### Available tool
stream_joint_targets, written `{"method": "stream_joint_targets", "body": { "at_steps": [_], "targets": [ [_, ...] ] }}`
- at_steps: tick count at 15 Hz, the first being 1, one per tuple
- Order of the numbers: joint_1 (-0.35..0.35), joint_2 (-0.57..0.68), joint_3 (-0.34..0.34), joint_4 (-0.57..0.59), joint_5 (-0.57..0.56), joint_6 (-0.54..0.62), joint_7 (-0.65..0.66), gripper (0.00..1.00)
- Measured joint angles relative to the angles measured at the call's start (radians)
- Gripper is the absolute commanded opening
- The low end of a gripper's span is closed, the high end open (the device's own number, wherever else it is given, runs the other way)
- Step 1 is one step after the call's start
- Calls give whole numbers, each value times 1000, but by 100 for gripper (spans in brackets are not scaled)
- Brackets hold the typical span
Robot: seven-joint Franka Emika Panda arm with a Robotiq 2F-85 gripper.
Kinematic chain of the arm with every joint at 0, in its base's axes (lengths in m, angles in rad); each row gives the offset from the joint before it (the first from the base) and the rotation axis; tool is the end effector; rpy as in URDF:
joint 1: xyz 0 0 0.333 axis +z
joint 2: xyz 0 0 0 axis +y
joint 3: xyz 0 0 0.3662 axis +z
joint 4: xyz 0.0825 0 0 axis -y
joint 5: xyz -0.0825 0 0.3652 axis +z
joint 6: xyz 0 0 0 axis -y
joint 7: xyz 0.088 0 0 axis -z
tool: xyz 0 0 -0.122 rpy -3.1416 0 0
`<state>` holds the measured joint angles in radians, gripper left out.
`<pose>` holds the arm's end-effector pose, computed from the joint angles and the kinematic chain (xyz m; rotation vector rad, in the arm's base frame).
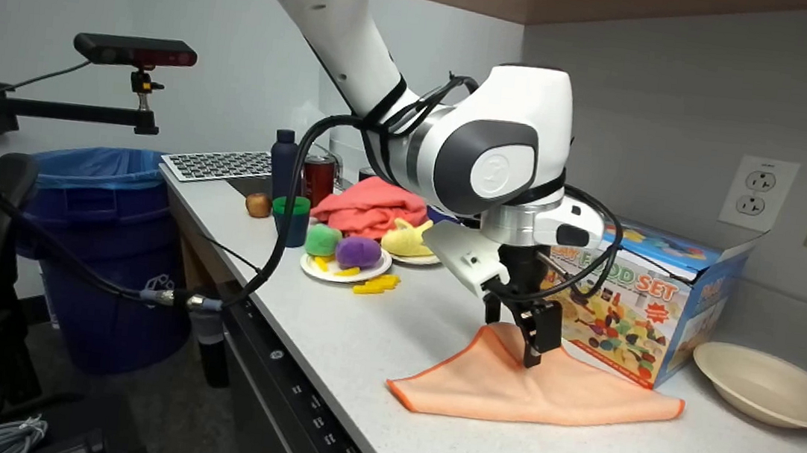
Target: Fold the towel on the table
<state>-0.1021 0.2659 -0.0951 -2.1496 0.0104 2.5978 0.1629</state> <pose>0.5776 -0.1133 0.3430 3.0560 -0.5607 0.2854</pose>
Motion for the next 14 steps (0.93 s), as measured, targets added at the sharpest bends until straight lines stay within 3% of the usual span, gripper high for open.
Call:
{"method": "stream_joint_targets", "body": {
  "at_steps": [7, 14],
  "targets": [
    [-7, -23, -5, -4, 21, 2, -5, 100],
    [-54, -95, 4, -58, 313, -30, -144, 100]
  ]
}}
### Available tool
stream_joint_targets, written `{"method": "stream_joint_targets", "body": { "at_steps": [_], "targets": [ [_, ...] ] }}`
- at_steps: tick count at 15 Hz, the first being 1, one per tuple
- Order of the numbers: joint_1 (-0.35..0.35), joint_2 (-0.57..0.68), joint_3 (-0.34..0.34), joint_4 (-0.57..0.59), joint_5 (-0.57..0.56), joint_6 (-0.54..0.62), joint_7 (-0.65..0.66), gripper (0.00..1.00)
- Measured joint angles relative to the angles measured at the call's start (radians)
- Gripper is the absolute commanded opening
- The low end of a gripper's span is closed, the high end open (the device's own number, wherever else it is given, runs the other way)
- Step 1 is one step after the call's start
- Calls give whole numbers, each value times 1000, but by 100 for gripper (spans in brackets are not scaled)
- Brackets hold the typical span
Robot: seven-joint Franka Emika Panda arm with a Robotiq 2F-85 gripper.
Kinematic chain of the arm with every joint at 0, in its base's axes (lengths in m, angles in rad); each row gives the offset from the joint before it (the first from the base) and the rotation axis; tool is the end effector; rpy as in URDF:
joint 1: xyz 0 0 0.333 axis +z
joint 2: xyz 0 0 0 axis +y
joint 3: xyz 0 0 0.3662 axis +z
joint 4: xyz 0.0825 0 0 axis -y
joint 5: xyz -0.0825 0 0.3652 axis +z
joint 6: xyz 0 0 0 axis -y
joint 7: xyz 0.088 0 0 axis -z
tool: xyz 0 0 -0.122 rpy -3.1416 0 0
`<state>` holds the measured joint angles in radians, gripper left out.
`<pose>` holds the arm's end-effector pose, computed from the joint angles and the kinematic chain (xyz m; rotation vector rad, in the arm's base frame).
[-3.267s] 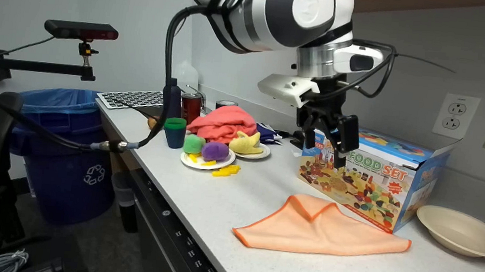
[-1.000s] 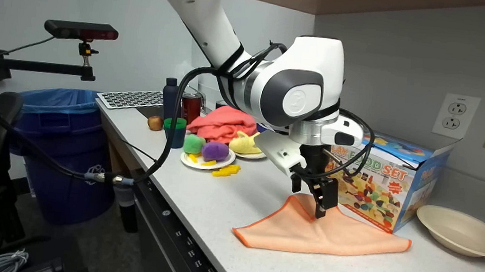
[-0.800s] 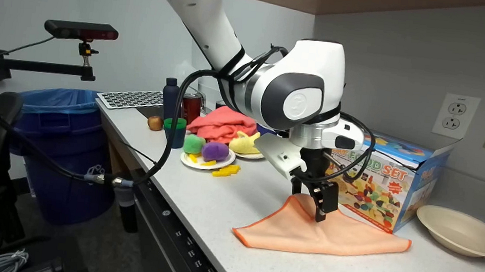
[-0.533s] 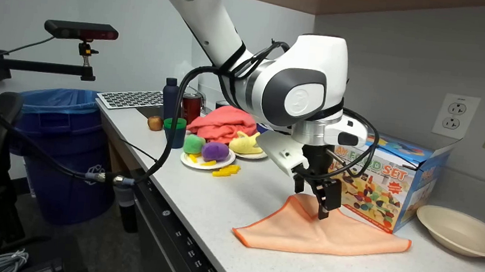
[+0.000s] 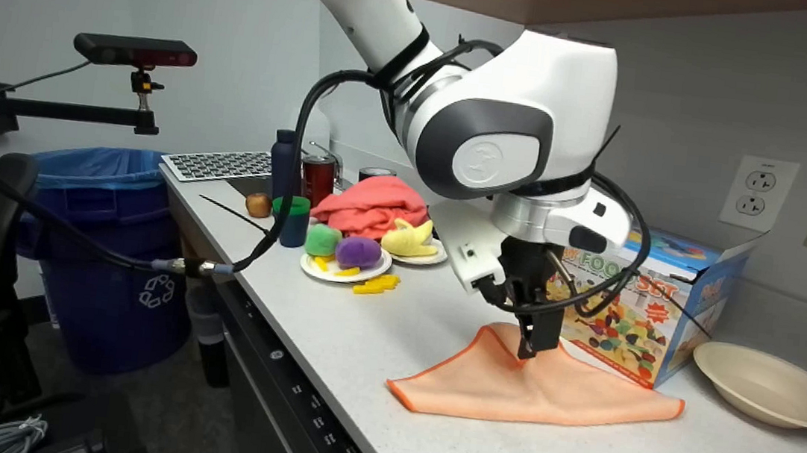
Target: Fold the towel on the table
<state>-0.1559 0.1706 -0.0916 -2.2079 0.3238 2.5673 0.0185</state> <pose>0.5471 -0.1394 0.3698 -2.8638 0.7603 -0.3116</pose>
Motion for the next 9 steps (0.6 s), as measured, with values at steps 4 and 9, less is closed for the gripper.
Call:
{"method": "stream_joint_targets", "body": {
  "at_steps": [4, 9],
  "targets": [
    [-63, -3, -33, -27, 77, -52, -56, 100],
    [-83, -2, -51, -28, 77, -51, -58, 100]
  ]
}}
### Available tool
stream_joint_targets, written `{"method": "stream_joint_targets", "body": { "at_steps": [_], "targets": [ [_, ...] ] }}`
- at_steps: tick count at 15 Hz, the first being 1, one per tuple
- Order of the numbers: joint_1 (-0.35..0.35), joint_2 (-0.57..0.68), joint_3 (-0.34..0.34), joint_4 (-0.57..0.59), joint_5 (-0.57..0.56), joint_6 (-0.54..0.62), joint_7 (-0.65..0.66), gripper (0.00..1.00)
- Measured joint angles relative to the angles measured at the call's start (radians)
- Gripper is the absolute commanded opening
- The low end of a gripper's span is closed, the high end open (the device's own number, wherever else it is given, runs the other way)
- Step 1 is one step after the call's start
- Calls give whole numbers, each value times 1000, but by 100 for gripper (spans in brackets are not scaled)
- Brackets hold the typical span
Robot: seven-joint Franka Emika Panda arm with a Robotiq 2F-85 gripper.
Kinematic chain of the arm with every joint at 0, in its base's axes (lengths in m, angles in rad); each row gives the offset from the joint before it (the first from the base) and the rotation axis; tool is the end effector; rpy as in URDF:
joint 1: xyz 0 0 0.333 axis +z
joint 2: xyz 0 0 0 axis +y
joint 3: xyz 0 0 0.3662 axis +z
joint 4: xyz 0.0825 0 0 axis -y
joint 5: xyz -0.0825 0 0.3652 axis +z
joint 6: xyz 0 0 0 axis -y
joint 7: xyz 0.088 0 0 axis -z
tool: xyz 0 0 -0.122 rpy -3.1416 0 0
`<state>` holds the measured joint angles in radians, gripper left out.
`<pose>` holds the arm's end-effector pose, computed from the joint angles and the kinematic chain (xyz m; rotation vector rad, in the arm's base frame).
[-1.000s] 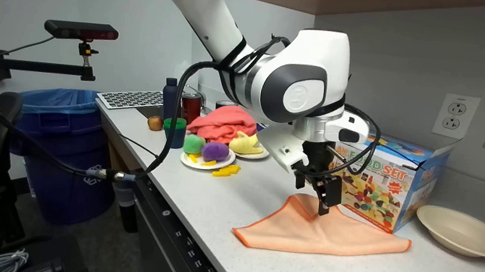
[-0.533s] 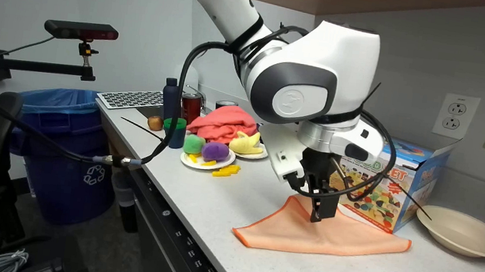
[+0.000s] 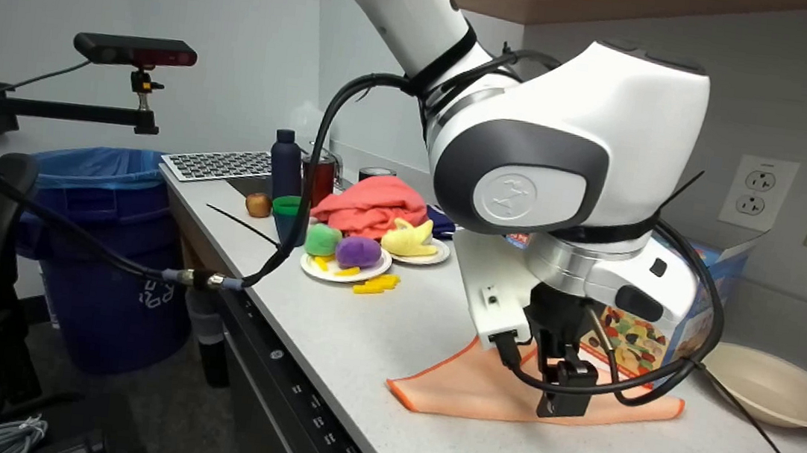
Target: Fold the towel on the table
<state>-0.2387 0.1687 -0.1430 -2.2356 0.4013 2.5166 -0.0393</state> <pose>0.5115 -0.2035 0.3548 -2.7782 0.9397 -0.2369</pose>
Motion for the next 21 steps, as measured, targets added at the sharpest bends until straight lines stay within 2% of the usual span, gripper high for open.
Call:
{"method": "stream_joint_targets", "body": {
  "at_steps": [9, 11, 12, 13, 14, 21],
  "targets": [
    [33, 24, 40, 30, 0, 19, 3, 100],
    [43, 40, 49, 49, -1, 32, 3, 88],
    [48, 48, 53, 59, -2, 39, 3, 74],
    [51, 56, 57, 67, -2, 43, 3, 76],
    [54, 64, 60, 73, -2, 44, 4, 60],
    [55, 96, 64, 86, -2, 44, 4, 6]
  ]
}}
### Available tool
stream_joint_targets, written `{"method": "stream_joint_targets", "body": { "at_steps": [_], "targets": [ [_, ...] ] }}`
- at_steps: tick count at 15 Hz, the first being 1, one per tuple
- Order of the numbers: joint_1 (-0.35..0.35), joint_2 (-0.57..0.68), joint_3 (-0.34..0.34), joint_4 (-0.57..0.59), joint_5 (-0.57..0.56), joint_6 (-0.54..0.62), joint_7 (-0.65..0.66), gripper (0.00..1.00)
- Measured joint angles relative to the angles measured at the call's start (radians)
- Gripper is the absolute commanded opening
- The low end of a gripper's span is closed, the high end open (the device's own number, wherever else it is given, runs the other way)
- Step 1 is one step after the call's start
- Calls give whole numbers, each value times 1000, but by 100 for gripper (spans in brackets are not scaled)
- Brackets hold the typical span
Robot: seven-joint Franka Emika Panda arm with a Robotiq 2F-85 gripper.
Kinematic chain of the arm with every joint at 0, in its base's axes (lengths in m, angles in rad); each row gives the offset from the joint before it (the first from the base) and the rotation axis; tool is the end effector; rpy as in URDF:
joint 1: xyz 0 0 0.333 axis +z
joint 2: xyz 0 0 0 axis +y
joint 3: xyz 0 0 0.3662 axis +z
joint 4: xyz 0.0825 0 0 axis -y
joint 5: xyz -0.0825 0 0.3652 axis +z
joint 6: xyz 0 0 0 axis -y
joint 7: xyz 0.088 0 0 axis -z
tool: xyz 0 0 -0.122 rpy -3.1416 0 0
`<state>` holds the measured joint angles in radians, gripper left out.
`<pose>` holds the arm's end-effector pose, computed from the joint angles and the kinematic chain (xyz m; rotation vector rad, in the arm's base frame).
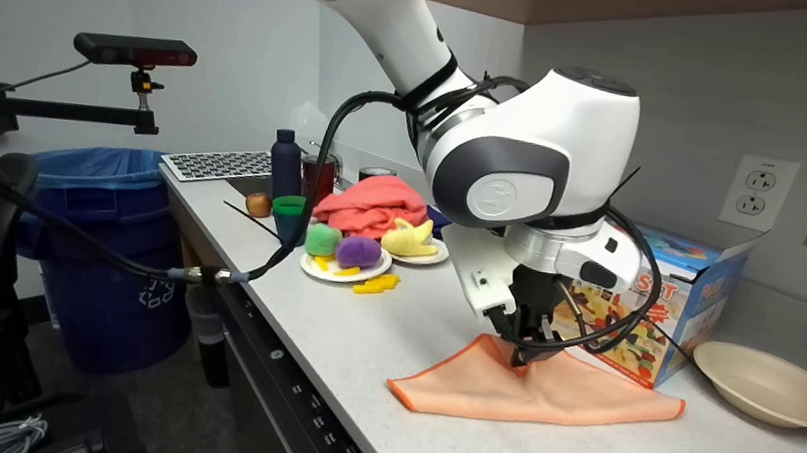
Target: Fold the towel on the table
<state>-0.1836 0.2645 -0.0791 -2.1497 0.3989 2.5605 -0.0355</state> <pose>0.5640 -0.1525 0.3393 -2.8257 0.7842 -0.2636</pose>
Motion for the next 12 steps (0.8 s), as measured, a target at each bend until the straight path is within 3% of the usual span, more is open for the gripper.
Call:
{"method": "stream_joint_targets", "body": {
  "at_steps": [1, 4, 12],
  "targets": [
    [0, 2, 0, 1, -2, 0, 0, 1],
    [0, 2, 0, 5, -43, -2, -1, 0],
    [61, -4, -4, 81, -423, -150, -1, 0]
  ]
}}
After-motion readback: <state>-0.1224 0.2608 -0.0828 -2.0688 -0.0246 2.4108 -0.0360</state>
